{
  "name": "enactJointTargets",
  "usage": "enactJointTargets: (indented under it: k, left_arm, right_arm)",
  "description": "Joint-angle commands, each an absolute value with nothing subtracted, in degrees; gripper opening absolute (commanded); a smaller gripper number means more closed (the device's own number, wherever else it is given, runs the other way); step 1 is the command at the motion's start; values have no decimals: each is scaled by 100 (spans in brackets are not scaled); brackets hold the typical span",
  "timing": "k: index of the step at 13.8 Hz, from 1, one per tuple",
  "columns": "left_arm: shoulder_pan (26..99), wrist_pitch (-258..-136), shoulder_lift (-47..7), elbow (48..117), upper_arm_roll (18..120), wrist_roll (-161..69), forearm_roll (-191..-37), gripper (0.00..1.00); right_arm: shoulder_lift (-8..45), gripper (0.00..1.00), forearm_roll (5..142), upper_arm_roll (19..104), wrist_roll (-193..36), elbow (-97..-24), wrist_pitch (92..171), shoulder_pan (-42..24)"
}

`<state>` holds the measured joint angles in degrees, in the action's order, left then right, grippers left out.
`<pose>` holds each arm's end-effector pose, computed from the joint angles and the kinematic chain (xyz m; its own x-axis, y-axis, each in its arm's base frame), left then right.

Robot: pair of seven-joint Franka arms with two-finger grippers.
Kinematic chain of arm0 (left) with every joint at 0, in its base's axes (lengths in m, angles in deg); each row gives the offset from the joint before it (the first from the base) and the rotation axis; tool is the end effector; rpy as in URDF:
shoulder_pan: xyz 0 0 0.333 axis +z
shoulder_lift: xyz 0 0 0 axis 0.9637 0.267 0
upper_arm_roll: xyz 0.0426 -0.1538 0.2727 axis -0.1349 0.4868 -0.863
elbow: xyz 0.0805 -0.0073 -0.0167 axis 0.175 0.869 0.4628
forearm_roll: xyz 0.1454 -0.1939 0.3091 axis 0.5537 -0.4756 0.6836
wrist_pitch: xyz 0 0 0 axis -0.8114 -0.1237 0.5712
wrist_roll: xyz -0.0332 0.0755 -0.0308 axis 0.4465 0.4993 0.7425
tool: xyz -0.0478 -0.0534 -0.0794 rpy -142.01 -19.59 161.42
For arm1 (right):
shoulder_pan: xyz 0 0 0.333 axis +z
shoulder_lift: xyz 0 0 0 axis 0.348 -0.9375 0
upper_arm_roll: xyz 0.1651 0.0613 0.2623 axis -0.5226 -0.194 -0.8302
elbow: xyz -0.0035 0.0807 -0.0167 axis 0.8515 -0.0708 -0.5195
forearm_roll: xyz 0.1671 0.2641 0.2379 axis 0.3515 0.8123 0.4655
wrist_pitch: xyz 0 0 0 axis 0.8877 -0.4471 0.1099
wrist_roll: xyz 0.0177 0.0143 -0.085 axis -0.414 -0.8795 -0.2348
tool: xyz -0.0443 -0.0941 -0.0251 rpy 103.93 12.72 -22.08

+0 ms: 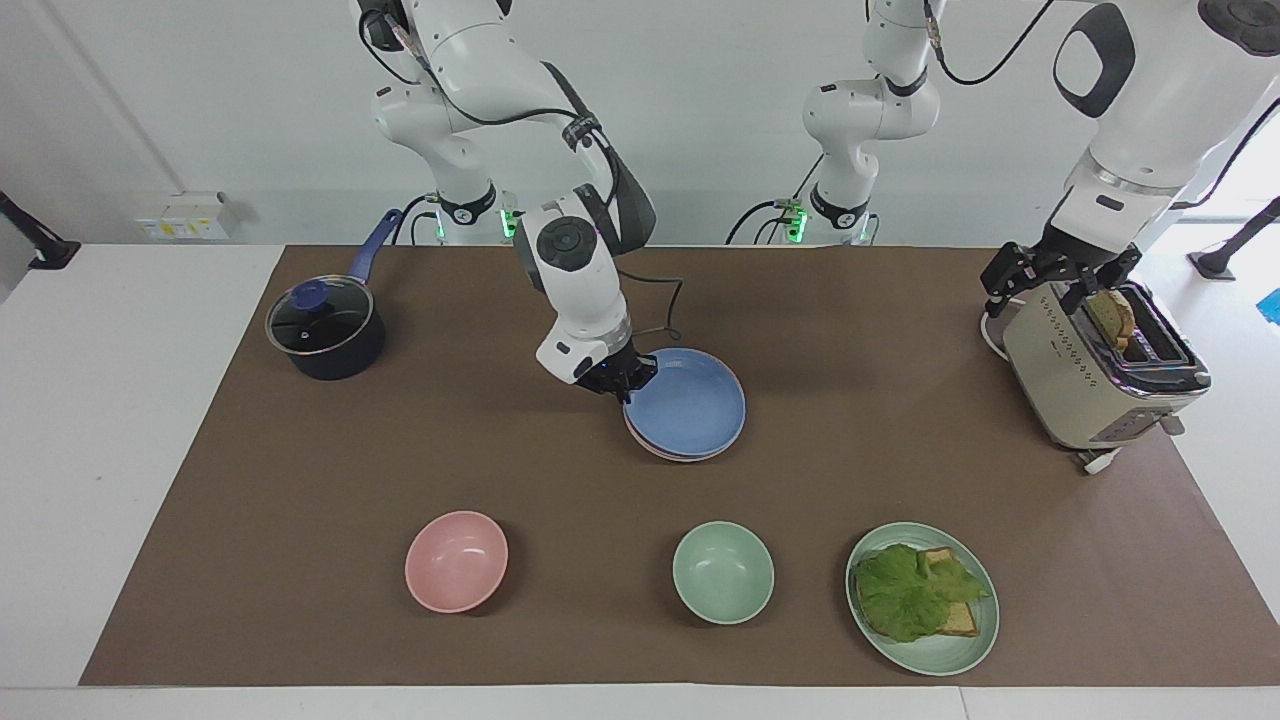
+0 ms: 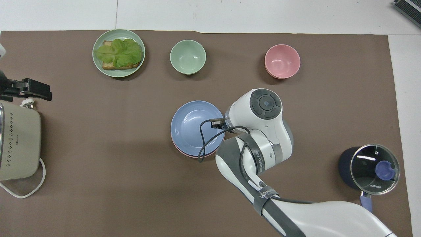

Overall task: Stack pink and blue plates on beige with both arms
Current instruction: 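Lower the blue plate onto the stack and open the right gripper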

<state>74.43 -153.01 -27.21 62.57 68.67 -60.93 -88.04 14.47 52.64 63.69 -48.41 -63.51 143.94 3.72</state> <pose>0.5779 -0.0214 0.6092 0.9988 -0.0324 0.0373 -0.0318 -0.9994 -0.0166 0.5549 0.3103 0.3429 0.9998 0.0167 -0.0136 0.0142 -0.9853 -0.1704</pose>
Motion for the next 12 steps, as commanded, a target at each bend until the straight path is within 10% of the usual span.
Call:
enactJointTargets:
  k: [1,9,12]
  left_arm:
    - [7513,-15219,-2779,6278,6928,-6082,-8713,100]
    - [7513,-15219,-2779,6278,6928,-6082,-8713,100]
    - [7513,-15219,-2779,6278,6928,-6082,-8713,100]
  right_arm:
    - [1463,0,5397,6337,-4897,-6445,14557,354]
    - [1454,95,5274,6372,-4905,-6164,14557,74]
    - [1699,100,4934,6425,-4897,-6059,14408,-190]
